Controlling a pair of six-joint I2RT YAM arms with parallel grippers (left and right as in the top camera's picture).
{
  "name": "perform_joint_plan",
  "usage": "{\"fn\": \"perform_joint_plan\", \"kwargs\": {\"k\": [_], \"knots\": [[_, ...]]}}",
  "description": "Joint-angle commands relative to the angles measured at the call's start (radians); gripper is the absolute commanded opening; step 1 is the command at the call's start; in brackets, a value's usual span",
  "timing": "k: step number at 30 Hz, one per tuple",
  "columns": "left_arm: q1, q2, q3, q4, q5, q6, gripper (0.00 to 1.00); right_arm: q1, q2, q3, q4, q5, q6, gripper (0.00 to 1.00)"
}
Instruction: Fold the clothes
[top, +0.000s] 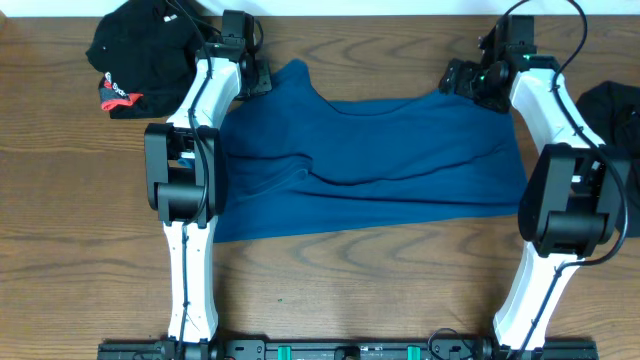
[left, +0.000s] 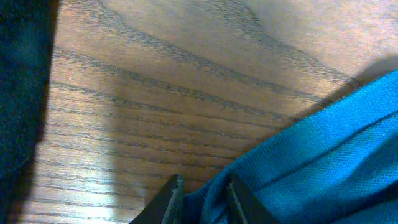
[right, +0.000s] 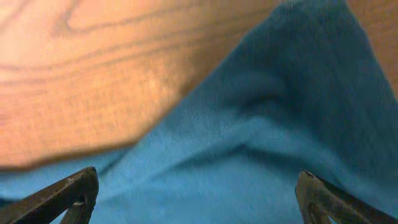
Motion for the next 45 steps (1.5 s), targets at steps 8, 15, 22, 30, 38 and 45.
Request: {"fn": "perform_joint_plan", "kwargs": {"k": [8, 15, 22, 30, 38, 45], "knots": [[0.000, 0.025, 0.019, -0.011, -0.001, -0.002, 0.24, -0.002, 0.073, 0.016, 0.149, -0.162, 0.187, 0.97], [0.000, 0.025, 0.019, -0.018, -0.001, -0.002, 0.24, 0.008, 0.108, 0.017, 0.217, -0.193, 0.242, 0.95], [0.000, 0.025, 0.019, -0.027, -0.001, -0.002, 0.24, 0.003, 0.108, 0.017, 0.192, -0.106, 0.240, 0.94], [0.000, 0.025, 0.018, -0.030, -0.001, -0.002, 0.24, 0.000, 0.108, 0.175, 0.056, -0.044, 0.072, 0.94], [0.000, 0.025, 0.016, -0.029, -0.001, -0.002, 0.24, -0.068, 0.108, 0.330, -0.126, 0.035, -0.089, 0.99], [0.000, 0.025, 0.016, -0.027, -0.001, -0.002, 0.24, -0.175, 0.140, 0.327, -0.172, -0.060, -0.211, 0.99]]}}
